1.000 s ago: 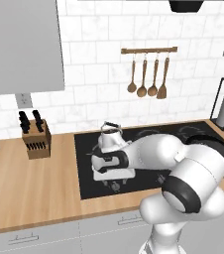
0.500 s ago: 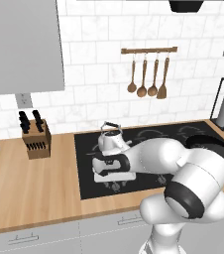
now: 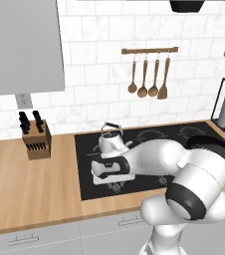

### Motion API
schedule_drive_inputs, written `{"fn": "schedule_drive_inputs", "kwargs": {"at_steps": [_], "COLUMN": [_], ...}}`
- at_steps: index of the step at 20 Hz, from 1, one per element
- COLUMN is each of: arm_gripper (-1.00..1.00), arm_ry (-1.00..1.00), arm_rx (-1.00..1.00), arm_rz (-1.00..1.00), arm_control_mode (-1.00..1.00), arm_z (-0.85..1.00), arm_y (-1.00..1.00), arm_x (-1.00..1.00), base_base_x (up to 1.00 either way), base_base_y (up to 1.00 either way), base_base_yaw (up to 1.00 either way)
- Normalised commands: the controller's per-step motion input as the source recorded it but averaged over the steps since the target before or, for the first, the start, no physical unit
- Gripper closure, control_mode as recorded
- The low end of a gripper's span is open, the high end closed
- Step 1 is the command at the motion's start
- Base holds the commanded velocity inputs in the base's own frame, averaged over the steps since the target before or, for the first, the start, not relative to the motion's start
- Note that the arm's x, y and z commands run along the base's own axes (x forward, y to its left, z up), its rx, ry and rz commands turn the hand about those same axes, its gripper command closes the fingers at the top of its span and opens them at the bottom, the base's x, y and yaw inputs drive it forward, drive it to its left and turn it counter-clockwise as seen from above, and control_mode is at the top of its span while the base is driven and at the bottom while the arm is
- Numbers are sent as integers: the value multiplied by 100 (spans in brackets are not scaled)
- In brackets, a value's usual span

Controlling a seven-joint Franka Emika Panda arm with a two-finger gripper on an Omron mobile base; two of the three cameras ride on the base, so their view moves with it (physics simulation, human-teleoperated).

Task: Pick the kettle from the counter and place it on a stove burner. Then turn the burner on.

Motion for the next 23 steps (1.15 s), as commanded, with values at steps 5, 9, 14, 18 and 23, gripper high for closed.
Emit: {"fn": "schedule_drive_inputs", "kwargs": {"at_steps": [5,9,14,18,23], "arm_gripper": [100,100,100,100,-100], "arm_ry": [0,0,-1,1,-5], "arm_rx": [-19,-17,-14,0,0], "arm_rz": [55,54,45,0,0], "arm_control_mode": [-100,-100,-100,-100,-100], "arm_z": [0,0,0,0,34], "arm_y": [35,17,3,0,0], "arm_x": [-20,-19,-16,0,0], "base_base_x": [0,0,0,0,0], "base_base_y": [0,0,0,0,0], "base_base_yaw": [0,0,0,0,0]}}
